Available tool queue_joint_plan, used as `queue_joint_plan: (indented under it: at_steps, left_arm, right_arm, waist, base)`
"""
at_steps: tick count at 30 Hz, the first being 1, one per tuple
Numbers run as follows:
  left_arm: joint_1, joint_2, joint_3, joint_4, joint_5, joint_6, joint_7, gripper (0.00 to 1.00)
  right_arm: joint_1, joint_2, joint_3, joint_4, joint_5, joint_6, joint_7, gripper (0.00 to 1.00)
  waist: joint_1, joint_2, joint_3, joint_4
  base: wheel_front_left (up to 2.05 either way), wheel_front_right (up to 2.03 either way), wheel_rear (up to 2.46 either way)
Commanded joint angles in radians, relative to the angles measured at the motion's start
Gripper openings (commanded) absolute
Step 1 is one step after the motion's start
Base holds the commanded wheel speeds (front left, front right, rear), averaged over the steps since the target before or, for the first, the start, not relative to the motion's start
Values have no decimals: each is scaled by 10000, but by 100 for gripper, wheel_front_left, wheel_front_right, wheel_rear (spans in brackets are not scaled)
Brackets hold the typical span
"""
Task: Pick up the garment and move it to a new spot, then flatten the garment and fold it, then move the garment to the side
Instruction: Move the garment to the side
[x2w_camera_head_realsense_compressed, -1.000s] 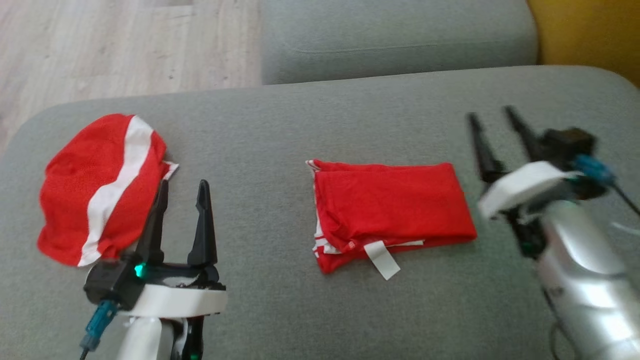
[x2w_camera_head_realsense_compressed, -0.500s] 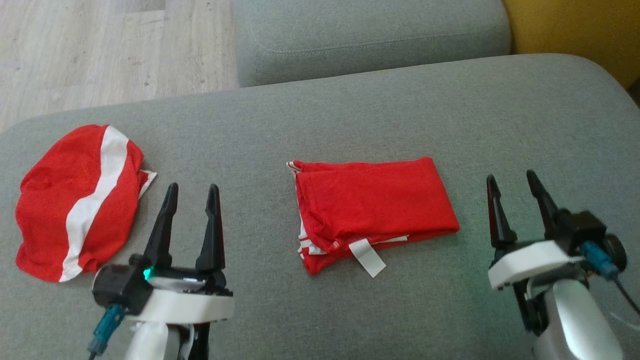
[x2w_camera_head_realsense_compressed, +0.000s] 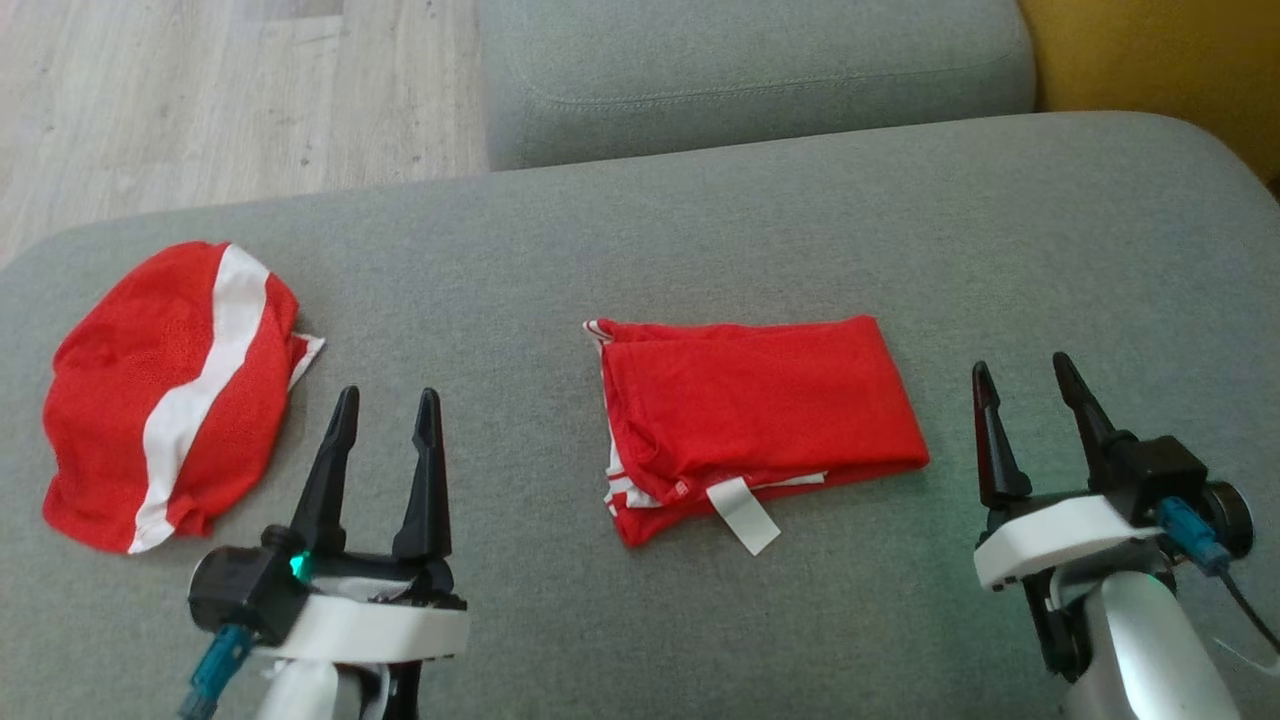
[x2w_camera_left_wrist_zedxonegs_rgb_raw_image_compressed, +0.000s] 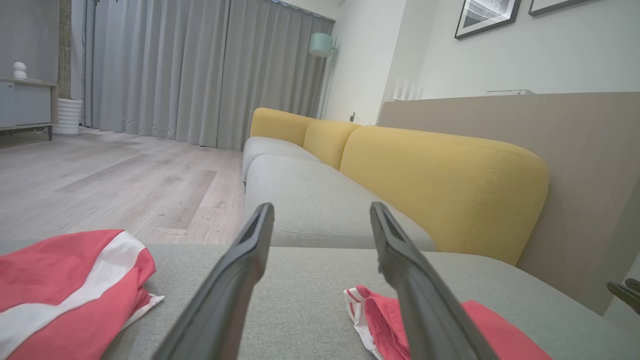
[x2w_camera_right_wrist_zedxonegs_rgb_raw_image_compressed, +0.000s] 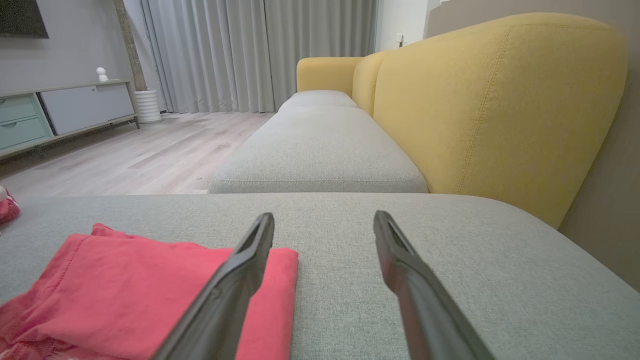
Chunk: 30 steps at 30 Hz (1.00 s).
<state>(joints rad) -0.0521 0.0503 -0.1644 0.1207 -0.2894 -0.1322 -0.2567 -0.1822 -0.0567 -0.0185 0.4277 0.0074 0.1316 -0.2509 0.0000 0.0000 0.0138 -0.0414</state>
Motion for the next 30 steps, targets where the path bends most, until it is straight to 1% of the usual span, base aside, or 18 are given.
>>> queue_joint_plan:
  at_steps: [1, 7, 13, 16, 18, 19, 20, 27, 28, 29, 30]
  left_arm:
    - [-330, 0, 228, -398, -16, 15, -51, 100]
    - [-576, 0, 117, -422, -34, 15, -51, 100]
    - [-882, 0, -52, -379, -39, 15, -51, 100]
    - [-1021, 0, -166, -328, -23, 15, -51, 100]
    - [-1120, -1, -249, -298, -17, 15, -51, 100]
    - [-1221, -1, -318, -277, -34, 15, -51, 100]
    - [-1266, -1, -338, -275, -54, 15, -51, 100]
    - [-1459, -1, -410, -271, -113, 15, -51, 100]
    - [-1480, -1, -415, -261, -117, 15, -51, 100]
    - [-1500, -1, -407, -253, -121, 15, -51, 100]
    - [-1514, -1, -390, -245, -121, 15, -51, 100]
  right_arm:
    - [-401, 32, 160, -292, -106, -9, -108, 100]
    - [-892, 50, 74, 459, -296, -9, -25, 100]
    - [-1557, 60, 92, 1738, -105, -9, 452, 100]
    - [-1910, 62, 119, 2474, 215, -9, 674, 100]
    - [-2137, 62, 223, 3011, 768, -9, 831, 100]
    - [-2357, 62, 508, 3467, 1242, -9, 911, 100]
    - [-2457, 63, 667, 3678, 1474, -9, 950, 100]
    - [-2922, 63, 1412, 5034, 1935, -9, 1077, 100]
    - [-2979, 63, 1490, 5179, 1986, -9, 1080, 48]
    - [-3039, 63, 1553, 5299, 2008, -9, 1042, 0]
    - [-3104, 63, 1602, 5408, 2000, -9, 1000, 0]
  waist:
    - [0, 0, 69, 58]
    - [0, 0, 496, 313]
    - [0, 0, 1044, 636]
    - [0, 0, 1331, 810]
    - [0, 0, 1510, 931]
    - [0, 0, 1660, 1033]
    - [0, 0, 1731, 1074]
    - [0, 0, 1983, 1253]
    - [0, 0, 1990, 1266]
    - [0, 0, 1990, 1270]
    - [0, 0, 1983, 1265]
  base:
    - [0, 0, 0]
    - [0, 0, 0]
    - [0, 0, 0]
    - [0, 0, 0]
    - [0, 0, 0]
    - [0, 0, 0]
    - [0, 0, 0]
    - [0, 0, 0]
    - [0, 0, 0]
    - [0, 0, 0]
    - [0, 0, 0]
